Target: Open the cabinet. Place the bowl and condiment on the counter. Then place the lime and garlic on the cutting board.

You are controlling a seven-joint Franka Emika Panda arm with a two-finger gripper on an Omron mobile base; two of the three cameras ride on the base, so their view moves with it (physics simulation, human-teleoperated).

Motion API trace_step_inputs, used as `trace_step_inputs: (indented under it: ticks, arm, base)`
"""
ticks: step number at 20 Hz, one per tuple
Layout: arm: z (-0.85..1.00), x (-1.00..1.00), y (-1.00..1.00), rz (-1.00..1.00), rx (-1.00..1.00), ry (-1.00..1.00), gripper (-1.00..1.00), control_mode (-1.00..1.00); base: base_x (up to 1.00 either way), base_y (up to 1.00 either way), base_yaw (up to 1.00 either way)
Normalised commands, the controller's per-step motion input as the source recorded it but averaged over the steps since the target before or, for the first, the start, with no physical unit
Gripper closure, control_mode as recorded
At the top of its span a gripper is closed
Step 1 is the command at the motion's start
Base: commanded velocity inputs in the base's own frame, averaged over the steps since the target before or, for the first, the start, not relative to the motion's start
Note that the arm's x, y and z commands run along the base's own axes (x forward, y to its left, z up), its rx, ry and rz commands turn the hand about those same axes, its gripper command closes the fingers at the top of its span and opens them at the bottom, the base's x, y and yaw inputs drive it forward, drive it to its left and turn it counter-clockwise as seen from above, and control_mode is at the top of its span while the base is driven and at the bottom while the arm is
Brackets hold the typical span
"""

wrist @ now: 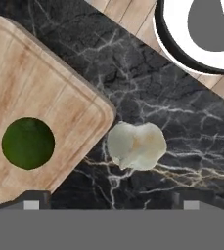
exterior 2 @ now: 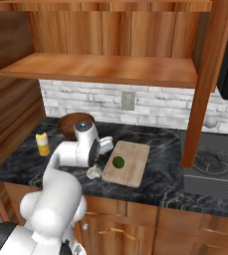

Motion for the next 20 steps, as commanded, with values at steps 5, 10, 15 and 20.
trace_step_inputs:
  ticks: [5, 10, 15, 20]
  arm:
    - [-0.19, -0.37, 0.53, 0.02, -0.03, 0.11, -1.0, -1.0]
    - [-0.24, -0.01, 0.0, 0.0, 0.0, 0.02, -1.0, -1.0]
    - [-0.28, -0.03, -0.01, 0.0, -0.01, 0.01, -1.0, -1.0]
    - [-0.5, 0.0, 0.0, 0.0, -0.03, 0.03, -1.0, -1.0]
  base:
    - [0.0, 0.0, 0.0]
    - [0.0, 0.0, 0.0]
    - [0.0, 0.0, 0.0]
    - [0.0, 0.0, 0.0]
